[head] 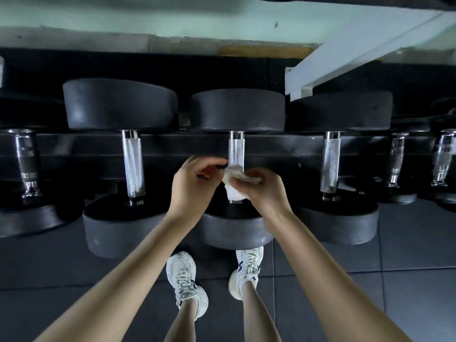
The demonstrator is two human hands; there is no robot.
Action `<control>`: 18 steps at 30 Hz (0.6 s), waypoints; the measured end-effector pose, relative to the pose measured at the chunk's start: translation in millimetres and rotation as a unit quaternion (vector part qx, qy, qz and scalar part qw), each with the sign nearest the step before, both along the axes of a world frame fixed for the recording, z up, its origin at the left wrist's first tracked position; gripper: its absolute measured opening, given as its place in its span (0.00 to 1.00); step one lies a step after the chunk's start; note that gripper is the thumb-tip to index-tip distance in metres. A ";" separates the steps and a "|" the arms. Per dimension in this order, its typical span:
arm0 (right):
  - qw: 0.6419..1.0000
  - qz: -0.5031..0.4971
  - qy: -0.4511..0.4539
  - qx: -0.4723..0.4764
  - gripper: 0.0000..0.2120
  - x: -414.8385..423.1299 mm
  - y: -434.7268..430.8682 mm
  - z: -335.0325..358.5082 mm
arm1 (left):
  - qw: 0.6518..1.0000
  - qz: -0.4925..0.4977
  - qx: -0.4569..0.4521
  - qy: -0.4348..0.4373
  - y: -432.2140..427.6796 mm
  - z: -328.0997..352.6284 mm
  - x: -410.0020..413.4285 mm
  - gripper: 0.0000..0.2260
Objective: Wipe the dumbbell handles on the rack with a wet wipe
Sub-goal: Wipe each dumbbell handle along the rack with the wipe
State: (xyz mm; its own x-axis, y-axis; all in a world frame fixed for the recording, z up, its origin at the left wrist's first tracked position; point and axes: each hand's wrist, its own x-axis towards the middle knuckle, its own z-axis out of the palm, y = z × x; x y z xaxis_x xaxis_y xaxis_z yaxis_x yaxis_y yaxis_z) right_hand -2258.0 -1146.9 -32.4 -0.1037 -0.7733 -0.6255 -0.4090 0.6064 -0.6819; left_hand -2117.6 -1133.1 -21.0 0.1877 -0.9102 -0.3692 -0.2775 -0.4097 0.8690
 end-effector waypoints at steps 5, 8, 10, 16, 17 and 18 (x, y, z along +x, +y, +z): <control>0.997 0.020 0.072 0.037 0.17 28.3 -9.8 1.8 | 0.998 0.040 0.042 0.024 -2.3 -9.5 8.6 0.13; 0.997 0.033 0.055 0.046 0.15 36.1 -9.2 -2.9 | 0.995 0.033 0.076 0.056 -4.4 -22.2 5.6 0.07; 0.998 0.004 0.042 0.035 0.08 32.7 -9.4 -5.6 | 0.995 0.007 0.090 0.038 -6.0 -29.4 0.6 0.08; 0.998 -0.026 0.051 -0.003 0.05 10.4 -13.1 -23.5 | 0.987 0.050 0.148 0.047 -4.1 -50.1 -19.2 0.02; 0.998 -0.017 0.057 -0.004 0.05 8.5 -13.0 -26.0 | 0.986 0.053 0.156 0.033 -2.8 -55.8 -21.3 0.05; 0.998 -0.010 0.055 -0.002 0.06 7.2 -13.0 -26.2 | 0.985 0.047 0.165 0.013 -1.7 -60.2 -23.0 0.09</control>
